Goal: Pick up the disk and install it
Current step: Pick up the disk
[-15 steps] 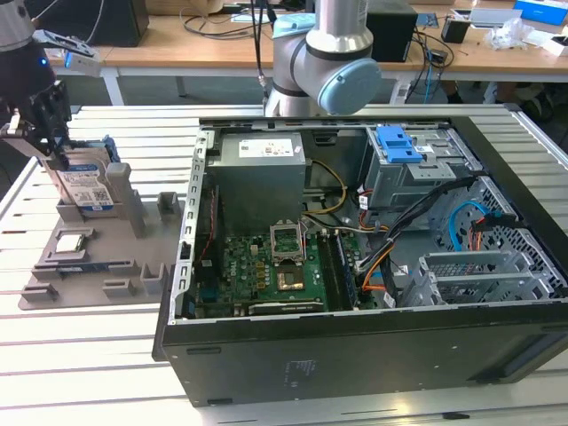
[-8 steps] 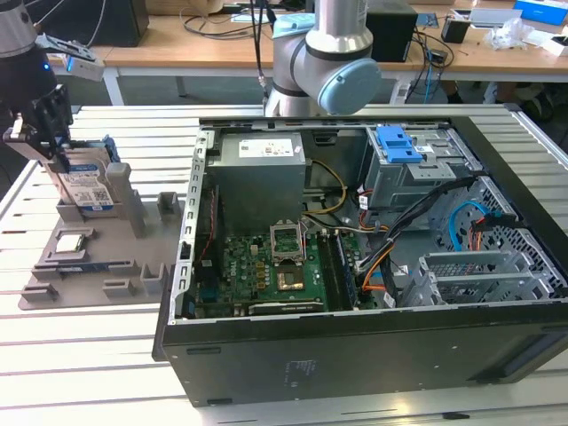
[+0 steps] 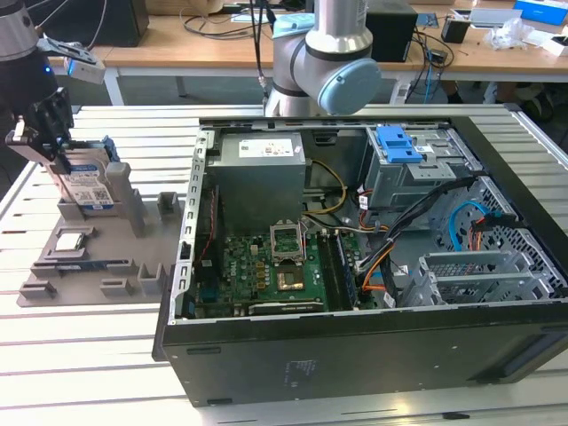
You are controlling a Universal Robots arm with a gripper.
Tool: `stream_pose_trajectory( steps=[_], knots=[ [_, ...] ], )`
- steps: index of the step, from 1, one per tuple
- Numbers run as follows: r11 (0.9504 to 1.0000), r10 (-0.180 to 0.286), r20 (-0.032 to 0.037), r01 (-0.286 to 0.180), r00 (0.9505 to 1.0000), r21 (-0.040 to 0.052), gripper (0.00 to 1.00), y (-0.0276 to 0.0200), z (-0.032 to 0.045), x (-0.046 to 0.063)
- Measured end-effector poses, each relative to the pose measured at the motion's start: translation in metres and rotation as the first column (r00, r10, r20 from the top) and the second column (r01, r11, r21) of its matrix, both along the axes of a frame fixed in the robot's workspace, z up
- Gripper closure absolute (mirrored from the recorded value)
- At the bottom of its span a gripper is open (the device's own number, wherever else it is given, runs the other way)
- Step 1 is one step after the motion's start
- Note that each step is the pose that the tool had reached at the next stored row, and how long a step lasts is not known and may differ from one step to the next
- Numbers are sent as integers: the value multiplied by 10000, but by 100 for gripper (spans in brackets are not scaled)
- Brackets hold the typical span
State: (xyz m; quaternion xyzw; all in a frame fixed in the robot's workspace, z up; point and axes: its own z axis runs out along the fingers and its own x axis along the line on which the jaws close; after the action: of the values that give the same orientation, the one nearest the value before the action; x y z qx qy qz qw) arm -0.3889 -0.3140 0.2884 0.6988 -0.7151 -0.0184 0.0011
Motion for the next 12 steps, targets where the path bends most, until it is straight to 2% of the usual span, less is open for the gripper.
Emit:
stream_pose_trajectory(
  steps=[12],
  knots=[
    [10000, 1, 3, -1, 10000, -8, 63, 0, 3, 1]
  ],
)
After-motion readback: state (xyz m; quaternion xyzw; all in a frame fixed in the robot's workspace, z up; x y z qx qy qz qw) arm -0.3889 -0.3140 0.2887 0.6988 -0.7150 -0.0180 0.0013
